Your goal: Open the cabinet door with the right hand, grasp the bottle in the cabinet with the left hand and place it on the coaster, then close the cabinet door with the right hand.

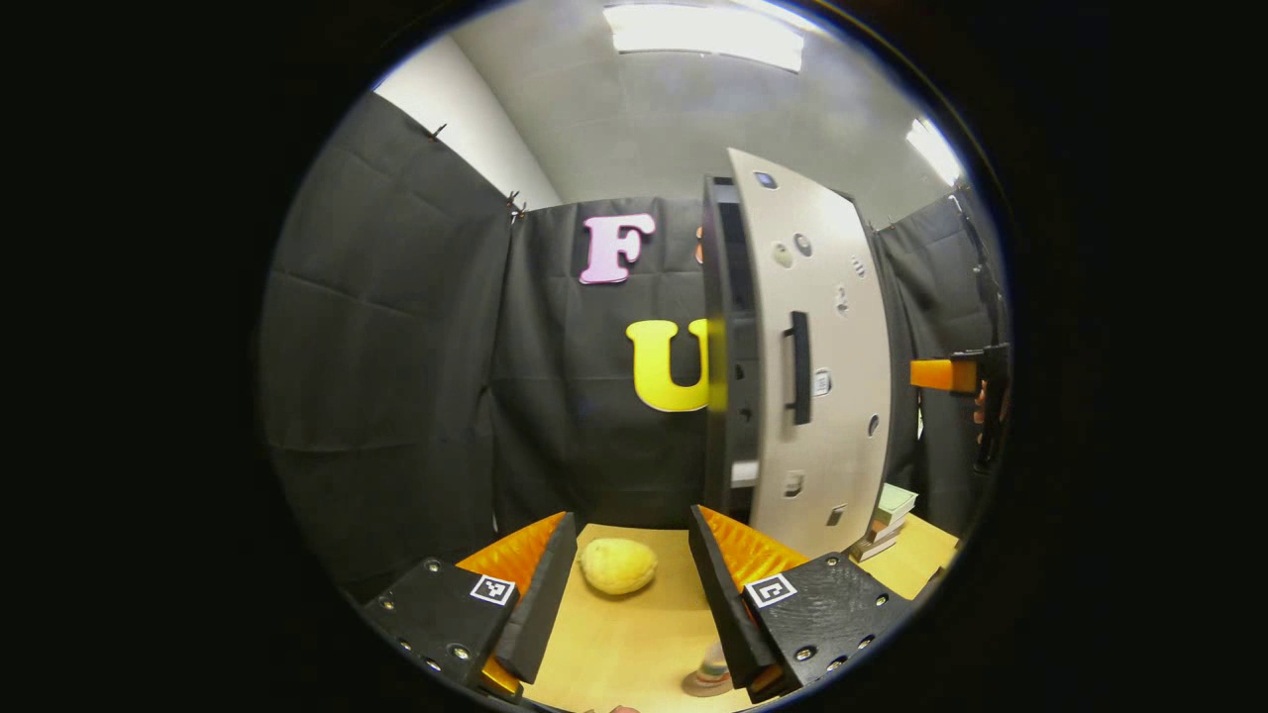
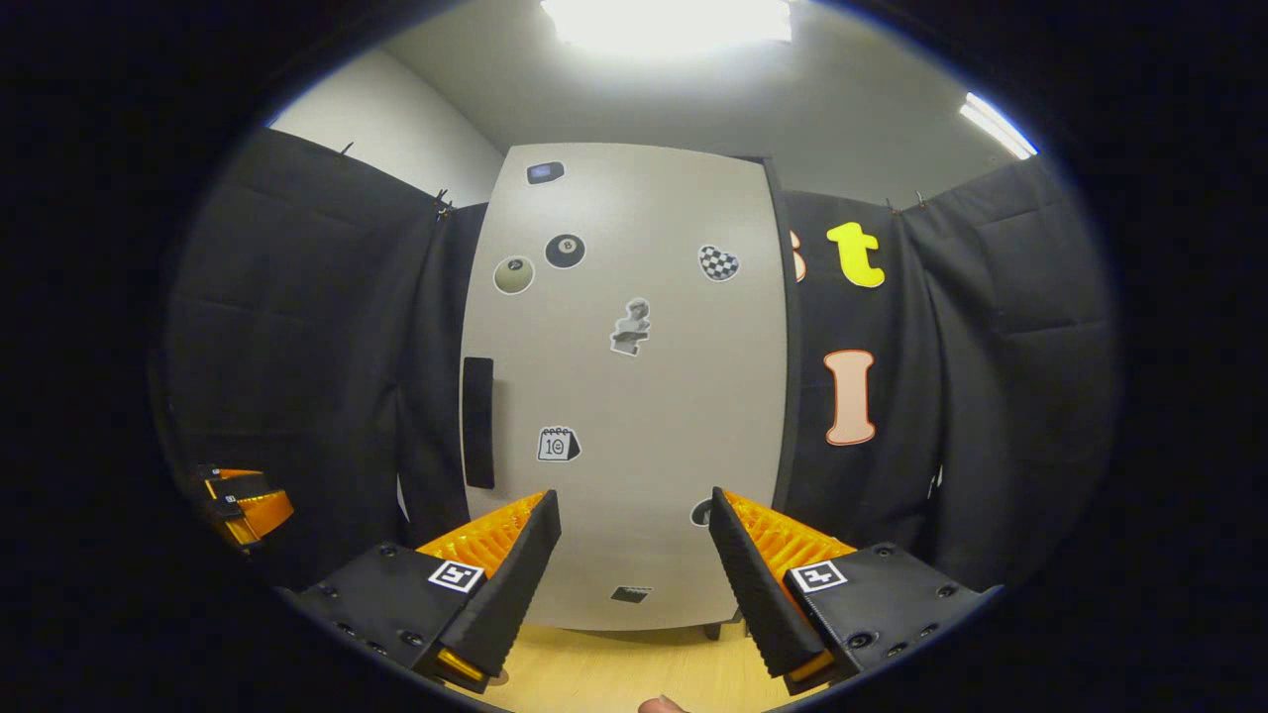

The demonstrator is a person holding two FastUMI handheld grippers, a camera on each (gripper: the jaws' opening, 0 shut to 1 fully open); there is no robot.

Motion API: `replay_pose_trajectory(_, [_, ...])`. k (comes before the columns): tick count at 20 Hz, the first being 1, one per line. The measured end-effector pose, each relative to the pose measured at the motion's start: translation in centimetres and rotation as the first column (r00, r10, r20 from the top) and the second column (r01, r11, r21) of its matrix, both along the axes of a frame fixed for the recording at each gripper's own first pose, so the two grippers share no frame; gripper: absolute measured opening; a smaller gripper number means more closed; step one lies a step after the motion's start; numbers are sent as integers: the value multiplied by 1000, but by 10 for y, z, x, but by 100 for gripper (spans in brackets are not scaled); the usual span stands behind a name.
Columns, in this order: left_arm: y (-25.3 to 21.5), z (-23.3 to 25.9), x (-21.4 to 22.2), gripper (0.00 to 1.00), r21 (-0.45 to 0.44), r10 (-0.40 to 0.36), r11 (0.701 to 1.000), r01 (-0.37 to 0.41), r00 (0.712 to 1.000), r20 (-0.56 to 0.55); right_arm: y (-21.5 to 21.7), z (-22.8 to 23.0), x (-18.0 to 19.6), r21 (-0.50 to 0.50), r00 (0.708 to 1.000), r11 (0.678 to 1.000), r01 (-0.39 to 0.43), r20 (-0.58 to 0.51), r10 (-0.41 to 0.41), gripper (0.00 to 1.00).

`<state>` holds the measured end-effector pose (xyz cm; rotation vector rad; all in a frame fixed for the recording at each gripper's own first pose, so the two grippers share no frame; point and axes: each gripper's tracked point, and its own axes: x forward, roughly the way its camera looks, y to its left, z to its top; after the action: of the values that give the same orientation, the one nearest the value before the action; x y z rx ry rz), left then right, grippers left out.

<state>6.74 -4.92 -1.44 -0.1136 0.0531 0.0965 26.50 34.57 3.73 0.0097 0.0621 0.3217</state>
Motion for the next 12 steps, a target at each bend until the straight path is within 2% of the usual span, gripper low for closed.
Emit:
replay_pose_trajectory(6, [-67, 41, 3, 66, 22, -21, 1000, 20, 999, 39, -77, -5, -29, 12, 1000, 1000, 15, -6, -15, 94])
replay_pose_trajectory(7, [-77, 47, 2, 64, 25, -21, 999, 20, 999, 43, -90, -8, -33, 11, 1000, 1000, 16, -5, -16, 94])
replay_pose_trajectory(9, [-95, 54, -2, 66, 35, -22, 999, 20, 999, 47, -110, -14, -41, 5, 1000, 1000, 17, -9, -17, 96])
replay_pose_trajectory(12, [-110, 65, -12, 66, 54, -15, 998, 13, 999, 49, -134, -27, -54, -9, 999, 1000, 17, -29, -17, 96])
